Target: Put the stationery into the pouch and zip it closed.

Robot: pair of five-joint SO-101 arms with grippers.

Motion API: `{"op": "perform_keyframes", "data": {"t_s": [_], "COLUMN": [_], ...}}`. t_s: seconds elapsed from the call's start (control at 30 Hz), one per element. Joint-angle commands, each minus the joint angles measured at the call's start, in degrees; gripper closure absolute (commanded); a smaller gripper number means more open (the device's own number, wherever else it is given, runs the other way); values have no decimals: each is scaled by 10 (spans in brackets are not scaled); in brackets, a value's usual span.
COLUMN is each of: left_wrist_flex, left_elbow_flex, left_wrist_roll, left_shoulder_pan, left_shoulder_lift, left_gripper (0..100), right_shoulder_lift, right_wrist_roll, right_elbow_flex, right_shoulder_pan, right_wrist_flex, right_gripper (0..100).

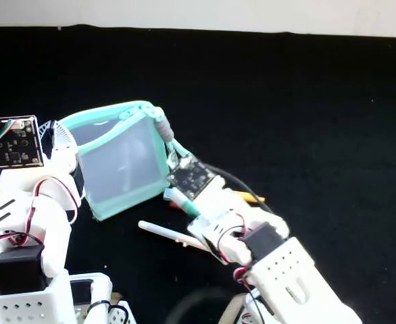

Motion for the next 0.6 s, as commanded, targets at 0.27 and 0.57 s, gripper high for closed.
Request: {"op": "perform_keyframes", "data": {"t_s": [0.27, 0.57], "left_wrist_flex": [0, 0], "left_elbow_flex": [18, 19], "left_wrist_roll": [-1, -1], "left_shoulder_pan": [-5, -5], "left_shoulder_lift": [18, 22], "left_gripper": [992, 992], "right_shoulder_lift": [50, 158], "right_wrist_roll": [-75, -117], "right_elbow_flex": [-262, -428], "right_shoulder_pan": [7, -21], "right_wrist_flex": [7, 6], "right_gripper": [992, 992]}}
